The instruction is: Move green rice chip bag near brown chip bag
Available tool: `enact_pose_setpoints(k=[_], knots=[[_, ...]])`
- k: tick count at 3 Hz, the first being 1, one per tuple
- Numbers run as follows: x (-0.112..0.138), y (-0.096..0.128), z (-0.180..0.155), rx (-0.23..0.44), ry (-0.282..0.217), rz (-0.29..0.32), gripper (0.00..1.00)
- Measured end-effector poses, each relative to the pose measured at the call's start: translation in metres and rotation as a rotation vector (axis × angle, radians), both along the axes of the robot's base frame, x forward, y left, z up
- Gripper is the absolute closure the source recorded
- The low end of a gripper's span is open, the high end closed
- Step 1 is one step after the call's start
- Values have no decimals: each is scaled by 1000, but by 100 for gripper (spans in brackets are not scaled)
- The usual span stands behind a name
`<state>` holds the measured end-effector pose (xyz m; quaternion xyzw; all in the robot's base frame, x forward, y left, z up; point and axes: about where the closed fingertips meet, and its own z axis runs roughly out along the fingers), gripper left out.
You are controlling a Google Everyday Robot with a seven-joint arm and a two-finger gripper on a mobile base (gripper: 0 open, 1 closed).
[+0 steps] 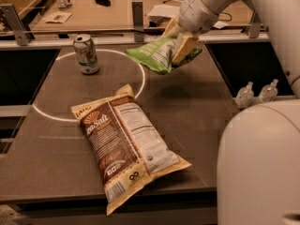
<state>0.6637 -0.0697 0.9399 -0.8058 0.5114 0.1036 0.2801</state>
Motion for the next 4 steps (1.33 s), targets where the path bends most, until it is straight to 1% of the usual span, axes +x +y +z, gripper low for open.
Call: enact_pose_setpoints(k=[1, 2, 3, 4], knots=[[-27, 13, 1, 39, 27, -55, 100], [-54, 29, -21, 70, 88, -94, 100], [-78, 43, -55, 86, 168, -116, 100], [-90, 54, -73, 103, 217, -112, 100]])
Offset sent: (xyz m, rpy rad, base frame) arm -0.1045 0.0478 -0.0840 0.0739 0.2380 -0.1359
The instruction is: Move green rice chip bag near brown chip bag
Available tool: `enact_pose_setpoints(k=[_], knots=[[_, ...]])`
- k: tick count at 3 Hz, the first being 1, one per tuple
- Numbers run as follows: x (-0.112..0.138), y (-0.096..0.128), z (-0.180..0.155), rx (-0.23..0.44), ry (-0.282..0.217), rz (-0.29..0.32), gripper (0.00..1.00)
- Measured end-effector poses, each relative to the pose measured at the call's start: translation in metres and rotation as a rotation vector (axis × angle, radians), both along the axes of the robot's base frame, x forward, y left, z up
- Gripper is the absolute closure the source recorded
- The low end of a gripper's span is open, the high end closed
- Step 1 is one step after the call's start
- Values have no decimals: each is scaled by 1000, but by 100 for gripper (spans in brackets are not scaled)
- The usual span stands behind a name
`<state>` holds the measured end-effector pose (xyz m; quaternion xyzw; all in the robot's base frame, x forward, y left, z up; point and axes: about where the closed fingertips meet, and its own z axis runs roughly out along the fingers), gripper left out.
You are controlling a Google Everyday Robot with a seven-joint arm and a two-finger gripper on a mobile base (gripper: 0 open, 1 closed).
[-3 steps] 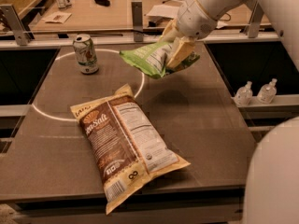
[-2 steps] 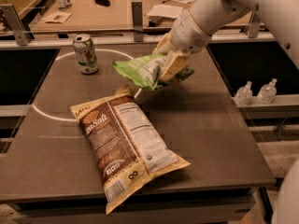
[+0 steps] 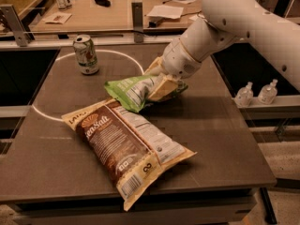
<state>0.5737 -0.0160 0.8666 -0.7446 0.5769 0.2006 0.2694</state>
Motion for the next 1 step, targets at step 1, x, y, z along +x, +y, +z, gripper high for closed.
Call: enact_pose_setpoints(k=[1], knots=[[0, 0, 0, 0, 0, 0, 84]])
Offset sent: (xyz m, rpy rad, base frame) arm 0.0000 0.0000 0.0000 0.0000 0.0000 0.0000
